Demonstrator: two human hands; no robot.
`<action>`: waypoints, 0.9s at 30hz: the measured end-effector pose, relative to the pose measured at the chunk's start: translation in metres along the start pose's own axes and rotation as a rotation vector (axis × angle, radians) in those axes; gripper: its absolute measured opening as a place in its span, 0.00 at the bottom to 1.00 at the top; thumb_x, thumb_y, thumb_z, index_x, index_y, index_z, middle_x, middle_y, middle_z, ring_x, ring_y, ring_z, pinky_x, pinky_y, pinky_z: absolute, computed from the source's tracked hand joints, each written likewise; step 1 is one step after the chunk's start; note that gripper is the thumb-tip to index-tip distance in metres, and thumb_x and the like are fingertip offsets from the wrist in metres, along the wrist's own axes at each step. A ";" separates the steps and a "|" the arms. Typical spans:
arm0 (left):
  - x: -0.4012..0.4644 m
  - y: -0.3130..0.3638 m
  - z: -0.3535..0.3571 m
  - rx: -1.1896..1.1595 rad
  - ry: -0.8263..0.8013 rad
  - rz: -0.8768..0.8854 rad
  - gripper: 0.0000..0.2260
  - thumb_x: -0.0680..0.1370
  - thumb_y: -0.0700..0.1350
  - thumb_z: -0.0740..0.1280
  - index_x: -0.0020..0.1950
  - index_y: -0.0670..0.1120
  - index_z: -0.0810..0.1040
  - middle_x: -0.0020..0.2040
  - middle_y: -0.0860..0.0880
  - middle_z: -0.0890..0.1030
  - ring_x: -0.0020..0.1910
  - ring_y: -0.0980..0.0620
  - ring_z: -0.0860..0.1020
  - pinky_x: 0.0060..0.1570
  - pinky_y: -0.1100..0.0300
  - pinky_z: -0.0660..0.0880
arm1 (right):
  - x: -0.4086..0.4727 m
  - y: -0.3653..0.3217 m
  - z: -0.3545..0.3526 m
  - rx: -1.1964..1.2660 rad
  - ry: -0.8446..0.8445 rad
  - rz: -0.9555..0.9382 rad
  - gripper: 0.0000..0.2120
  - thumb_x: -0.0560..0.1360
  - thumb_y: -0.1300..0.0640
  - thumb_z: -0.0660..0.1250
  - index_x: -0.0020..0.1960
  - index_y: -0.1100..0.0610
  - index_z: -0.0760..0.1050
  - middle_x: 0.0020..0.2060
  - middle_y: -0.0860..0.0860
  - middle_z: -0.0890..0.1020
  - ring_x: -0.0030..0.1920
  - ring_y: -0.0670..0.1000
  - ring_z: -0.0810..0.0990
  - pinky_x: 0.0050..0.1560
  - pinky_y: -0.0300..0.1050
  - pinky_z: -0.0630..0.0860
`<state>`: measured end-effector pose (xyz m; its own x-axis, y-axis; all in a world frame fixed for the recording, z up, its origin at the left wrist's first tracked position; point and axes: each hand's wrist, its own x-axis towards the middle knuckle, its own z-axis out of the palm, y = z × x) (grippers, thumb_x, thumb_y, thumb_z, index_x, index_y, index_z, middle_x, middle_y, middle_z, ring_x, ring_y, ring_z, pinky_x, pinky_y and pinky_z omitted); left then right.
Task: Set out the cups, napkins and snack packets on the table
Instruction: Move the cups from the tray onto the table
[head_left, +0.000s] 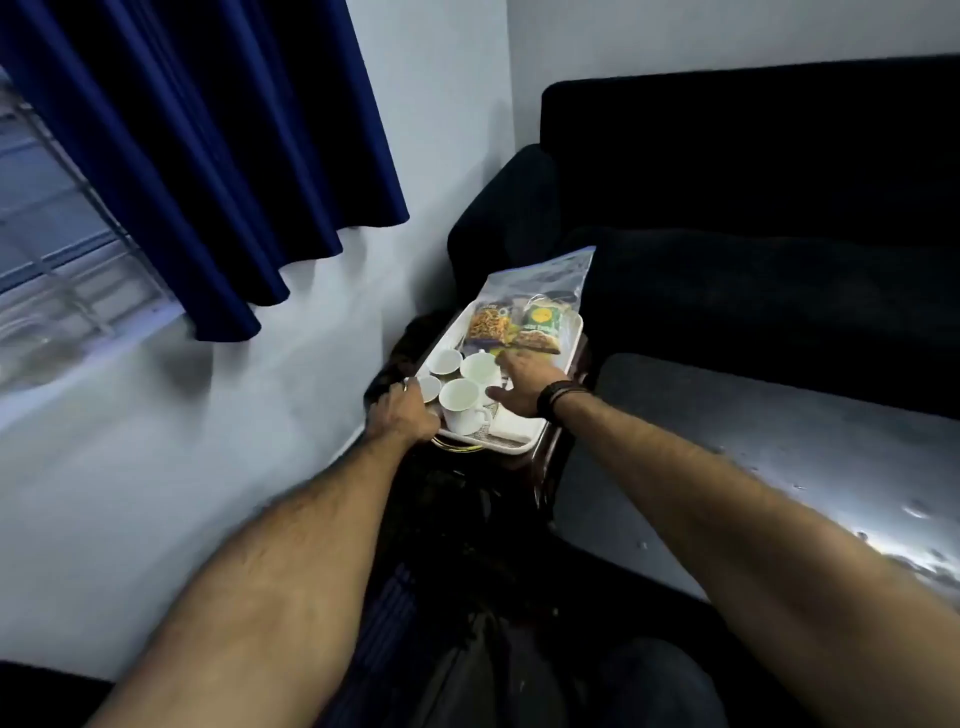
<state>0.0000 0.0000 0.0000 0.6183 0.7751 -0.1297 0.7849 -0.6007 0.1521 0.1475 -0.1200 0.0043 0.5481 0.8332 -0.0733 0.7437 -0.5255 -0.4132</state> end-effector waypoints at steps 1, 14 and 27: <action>0.004 -0.001 0.000 -0.003 -0.019 -0.021 0.30 0.76 0.58 0.65 0.73 0.45 0.65 0.71 0.41 0.70 0.70 0.40 0.71 0.65 0.48 0.69 | 0.005 -0.006 0.008 0.006 -0.015 -0.002 0.28 0.75 0.44 0.65 0.69 0.57 0.66 0.67 0.58 0.74 0.67 0.59 0.73 0.63 0.53 0.72; 0.068 0.000 0.028 -0.082 -0.130 -0.036 0.33 0.72 0.49 0.71 0.75 0.54 0.63 0.68 0.39 0.69 0.69 0.39 0.71 0.65 0.49 0.72 | 0.049 -0.032 0.072 0.005 -0.016 0.034 0.31 0.72 0.43 0.68 0.71 0.49 0.63 0.60 0.61 0.73 0.59 0.64 0.76 0.56 0.56 0.73; 0.045 0.018 0.032 -0.061 0.035 0.000 0.25 0.74 0.49 0.69 0.68 0.50 0.64 0.66 0.38 0.69 0.65 0.35 0.72 0.59 0.45 0.73 | 0.031 -0.010 0.060 0.092 0.053 -0.034 0.35 0.64 0.44 0.76 0.64 0.53 0.64 0.57 0.60 0.74 0.53 0.64 0.79 0.45 0.51 0.73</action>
<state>0.0434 0.0179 -0.0343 0.6154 0.7824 -0.0952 0.7806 -0.5883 0.2112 0.1343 -0.0784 -0.0485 0.5442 0.8389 -0.0106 0.7254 -0.4768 -0.4965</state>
